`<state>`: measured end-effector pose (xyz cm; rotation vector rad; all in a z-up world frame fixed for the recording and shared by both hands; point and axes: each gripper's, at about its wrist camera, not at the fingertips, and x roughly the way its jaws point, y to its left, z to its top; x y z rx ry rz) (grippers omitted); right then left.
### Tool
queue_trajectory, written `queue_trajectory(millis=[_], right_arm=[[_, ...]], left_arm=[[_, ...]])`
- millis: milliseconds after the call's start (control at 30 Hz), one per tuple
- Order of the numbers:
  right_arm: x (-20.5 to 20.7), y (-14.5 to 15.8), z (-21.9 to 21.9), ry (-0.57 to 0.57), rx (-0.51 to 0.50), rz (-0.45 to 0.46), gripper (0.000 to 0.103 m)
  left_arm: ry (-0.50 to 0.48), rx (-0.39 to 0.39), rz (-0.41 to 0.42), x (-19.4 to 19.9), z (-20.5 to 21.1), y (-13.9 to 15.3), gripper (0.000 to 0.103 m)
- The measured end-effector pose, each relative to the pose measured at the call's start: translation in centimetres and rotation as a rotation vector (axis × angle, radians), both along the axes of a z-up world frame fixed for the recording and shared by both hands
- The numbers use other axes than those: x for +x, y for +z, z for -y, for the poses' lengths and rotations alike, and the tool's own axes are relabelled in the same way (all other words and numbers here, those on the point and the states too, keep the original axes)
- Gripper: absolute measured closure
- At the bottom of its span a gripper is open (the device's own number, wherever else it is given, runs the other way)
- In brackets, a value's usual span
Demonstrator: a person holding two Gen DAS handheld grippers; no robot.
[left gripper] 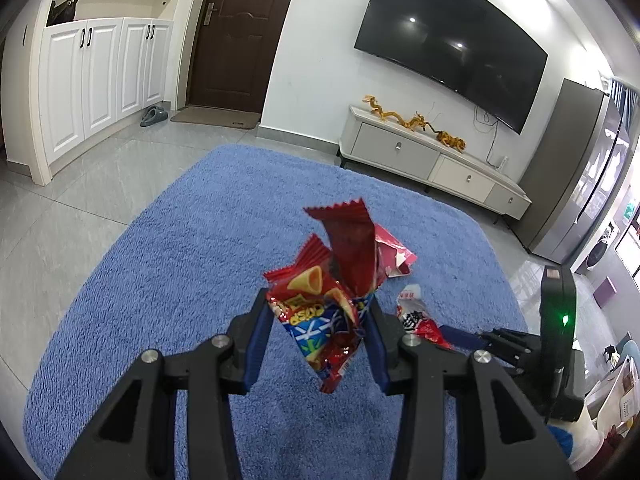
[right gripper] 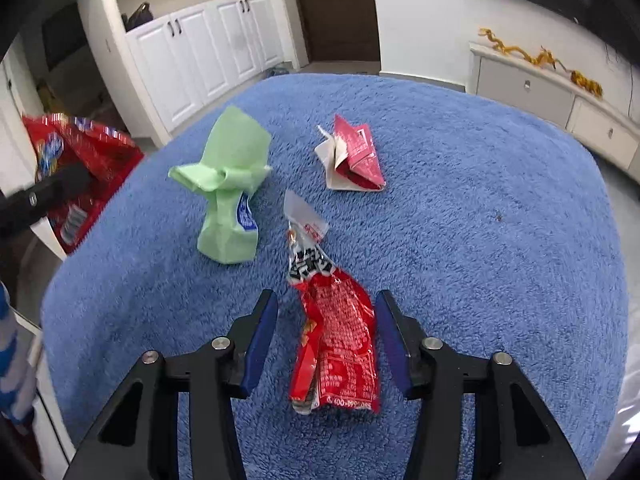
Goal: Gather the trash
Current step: 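Lift both held wrappers off the rug and hold them, then carry both wrappers over the trash bin and open both tools to drop them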
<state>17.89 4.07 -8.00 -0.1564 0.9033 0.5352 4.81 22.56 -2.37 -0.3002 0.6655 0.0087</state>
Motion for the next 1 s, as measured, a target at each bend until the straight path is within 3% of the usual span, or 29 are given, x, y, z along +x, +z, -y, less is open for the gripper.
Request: queue_trajectory(millis=[167,500,733,1000], right_arm=[[-1.4,0.2,0.2,0.018,-0.024,0.016,0.070],[-5.2,2.5,3.9,-0.025,0.140,0.028,0.070],[-8.6,5.8,8.4,-0.083,0.222,0.085,0.070],[-12.5,7.6,16.8,-0.256,0.288,0.130,0.070]], left_arm=[[-0.010,0.003,0.005,-0.5,0.5,0.2,0.062],[-0.022,0.027,0.028,-2.4,1.8,1.3,0.062],[-0.059,0.040,0.052,-3.6,3.7,2.6,0.062],[-0.204,0.055,0.054,-3.2,9.9,3.9,0.062]])
